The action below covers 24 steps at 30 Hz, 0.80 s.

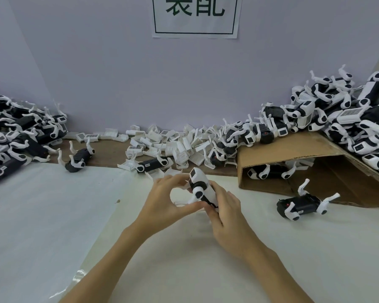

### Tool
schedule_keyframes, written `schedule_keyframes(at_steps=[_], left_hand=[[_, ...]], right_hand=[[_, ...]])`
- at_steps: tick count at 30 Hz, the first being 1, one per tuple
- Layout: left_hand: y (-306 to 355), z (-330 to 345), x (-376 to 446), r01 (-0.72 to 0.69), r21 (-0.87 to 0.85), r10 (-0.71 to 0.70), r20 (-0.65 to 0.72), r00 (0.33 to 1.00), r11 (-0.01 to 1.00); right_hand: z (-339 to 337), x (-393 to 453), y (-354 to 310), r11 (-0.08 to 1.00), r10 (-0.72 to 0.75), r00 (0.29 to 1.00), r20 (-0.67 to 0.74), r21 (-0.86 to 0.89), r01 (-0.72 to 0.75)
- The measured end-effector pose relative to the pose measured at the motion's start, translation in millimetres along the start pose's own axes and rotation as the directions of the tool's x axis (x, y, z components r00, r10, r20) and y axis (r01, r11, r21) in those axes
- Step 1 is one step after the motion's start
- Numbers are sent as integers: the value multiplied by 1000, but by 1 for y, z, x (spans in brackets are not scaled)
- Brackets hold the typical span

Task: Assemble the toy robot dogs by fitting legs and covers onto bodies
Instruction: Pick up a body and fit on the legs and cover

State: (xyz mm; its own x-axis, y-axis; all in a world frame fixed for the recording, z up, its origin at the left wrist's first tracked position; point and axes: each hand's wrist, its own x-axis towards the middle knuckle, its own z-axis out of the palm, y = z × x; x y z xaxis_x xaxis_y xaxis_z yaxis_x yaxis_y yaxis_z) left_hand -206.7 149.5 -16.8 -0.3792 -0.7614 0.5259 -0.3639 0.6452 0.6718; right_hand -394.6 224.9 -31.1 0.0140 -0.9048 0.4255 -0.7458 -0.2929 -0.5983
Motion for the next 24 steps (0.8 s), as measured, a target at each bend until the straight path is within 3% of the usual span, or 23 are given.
schedule_keyframes(at_steps=[3,5,10,18,24], left_hand=[[4,9,-3,6,-22,-7,-43,999,1000],[7,14,-3,-28,34,30,-53,998,999],[11,17,-4,-59,166,77,-99,992,984],[14,15,-6,-14,60,15,-13,1000,998],[25,14,-5,-1,-25,-1,-93,996,1000]], right_hand=[[0,1,-1,1000,15,999,-50,-24,-16],[0,1,1,996,45,993,-114,-69,-53],[-2,3,1,991,58,991,-117,-111,-71],[-2,0,-1,984,20,992,-125,-174,-42],[1,1,-2,993,-16,992,-126,-118,1]])
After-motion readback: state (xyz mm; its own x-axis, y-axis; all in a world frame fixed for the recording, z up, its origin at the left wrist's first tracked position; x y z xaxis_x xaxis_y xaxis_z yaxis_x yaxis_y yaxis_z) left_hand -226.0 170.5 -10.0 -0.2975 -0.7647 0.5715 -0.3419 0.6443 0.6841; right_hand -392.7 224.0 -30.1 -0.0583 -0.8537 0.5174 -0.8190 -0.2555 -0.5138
